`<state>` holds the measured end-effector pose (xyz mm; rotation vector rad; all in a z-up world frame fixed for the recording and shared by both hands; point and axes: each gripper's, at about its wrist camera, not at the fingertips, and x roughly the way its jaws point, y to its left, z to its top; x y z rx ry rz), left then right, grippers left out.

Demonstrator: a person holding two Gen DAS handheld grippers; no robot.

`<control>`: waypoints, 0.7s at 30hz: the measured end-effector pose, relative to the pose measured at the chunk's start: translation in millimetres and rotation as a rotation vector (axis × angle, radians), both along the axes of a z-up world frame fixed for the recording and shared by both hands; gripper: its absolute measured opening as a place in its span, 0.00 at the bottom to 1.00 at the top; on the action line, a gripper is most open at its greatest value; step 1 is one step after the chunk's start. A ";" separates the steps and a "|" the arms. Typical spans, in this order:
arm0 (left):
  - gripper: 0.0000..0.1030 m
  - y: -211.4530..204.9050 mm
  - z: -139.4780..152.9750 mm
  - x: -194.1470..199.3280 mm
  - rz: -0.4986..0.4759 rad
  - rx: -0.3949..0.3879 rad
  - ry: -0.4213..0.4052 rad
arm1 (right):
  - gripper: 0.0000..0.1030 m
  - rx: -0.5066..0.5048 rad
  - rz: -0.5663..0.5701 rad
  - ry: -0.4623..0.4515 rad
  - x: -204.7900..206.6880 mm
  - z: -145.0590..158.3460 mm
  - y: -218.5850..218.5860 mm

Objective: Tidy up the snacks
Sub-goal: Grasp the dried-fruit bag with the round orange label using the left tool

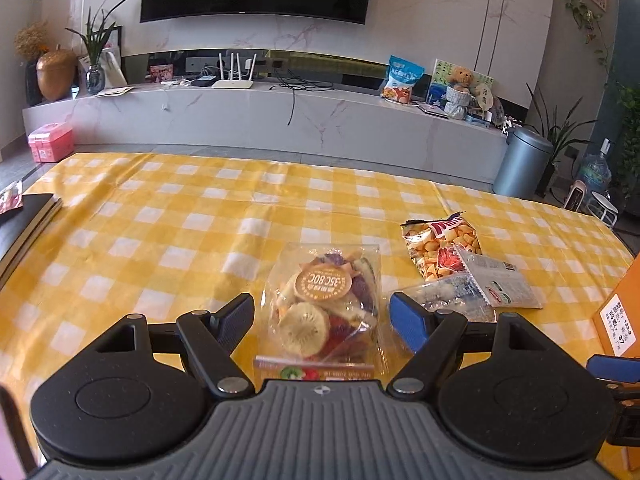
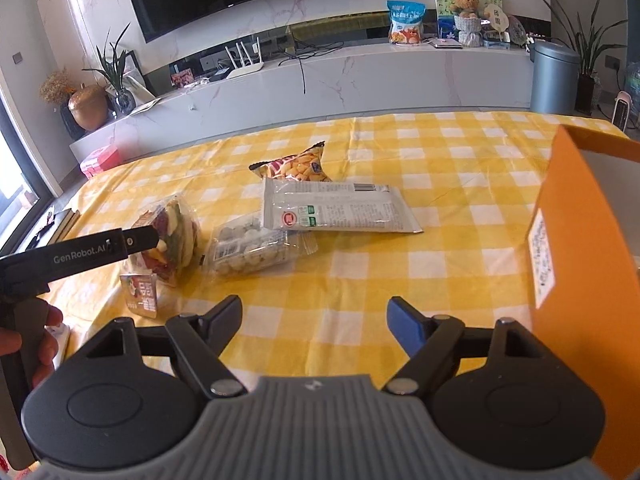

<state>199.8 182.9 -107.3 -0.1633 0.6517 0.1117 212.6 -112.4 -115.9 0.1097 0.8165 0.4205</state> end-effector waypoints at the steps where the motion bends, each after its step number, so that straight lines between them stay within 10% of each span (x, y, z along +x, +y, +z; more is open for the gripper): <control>1: 0.88 1.1 -1.3 2.9 -0.001 -0.008 0.003 | 0.76 0.001 0.003 0.002 4.0 -2.3 2.9; 21: 0.71 6.6 -9.5 7.9 0.043 -0.106 0.052 | 0.75 0.084 0.027 0.005 59.9 -30.7 38.8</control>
